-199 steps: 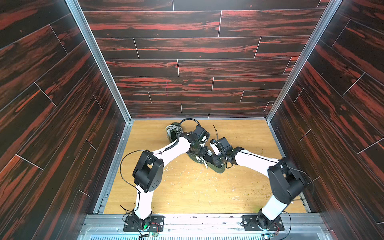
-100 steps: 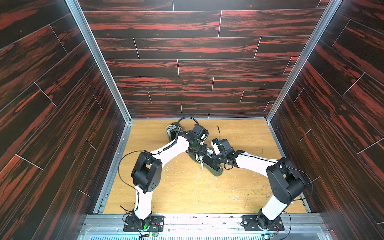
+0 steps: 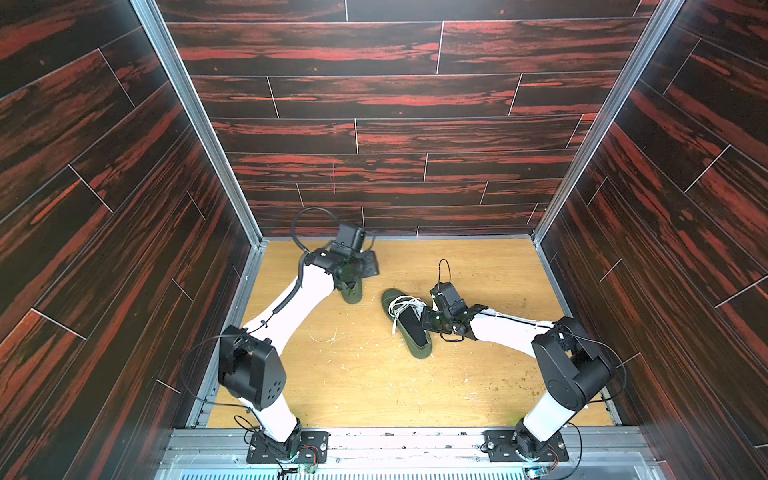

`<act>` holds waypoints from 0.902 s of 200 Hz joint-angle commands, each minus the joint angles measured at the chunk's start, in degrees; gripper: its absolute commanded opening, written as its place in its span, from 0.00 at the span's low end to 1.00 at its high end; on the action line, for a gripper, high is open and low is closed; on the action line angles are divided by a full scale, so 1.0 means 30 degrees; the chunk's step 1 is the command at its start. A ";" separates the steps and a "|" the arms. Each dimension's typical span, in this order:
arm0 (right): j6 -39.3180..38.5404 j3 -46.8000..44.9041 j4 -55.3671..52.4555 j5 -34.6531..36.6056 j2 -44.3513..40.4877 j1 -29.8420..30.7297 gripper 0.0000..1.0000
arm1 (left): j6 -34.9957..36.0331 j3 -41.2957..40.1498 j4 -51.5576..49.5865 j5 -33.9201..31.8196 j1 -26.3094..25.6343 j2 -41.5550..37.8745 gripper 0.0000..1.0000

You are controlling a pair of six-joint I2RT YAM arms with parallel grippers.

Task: Insert the insole into the shoe
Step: Place the shoe at the center of the board, then move the shoe to the center of the board.

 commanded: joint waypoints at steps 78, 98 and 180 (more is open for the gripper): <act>0.4042 0.0581 0.2042 -0.0732 0.0980 0.0665 0.00 | 0.0467 0.2591 -0.0871 -0.1784 0.0985 0.6248 0.57; 0.3944 0.0836 0.2036 -0.0898 0.1378 0.0770 0.00 | 0.1055 0.3400 -0.1119 -0.1950 0.1004 0.7009 0.54; 0.4513 0.1648 0.2167 -0.0899 0.2155 0.0844 0.00 | 0.2608 0.4890 -0.2341 -0.2568 0.1122 0.8923 0.36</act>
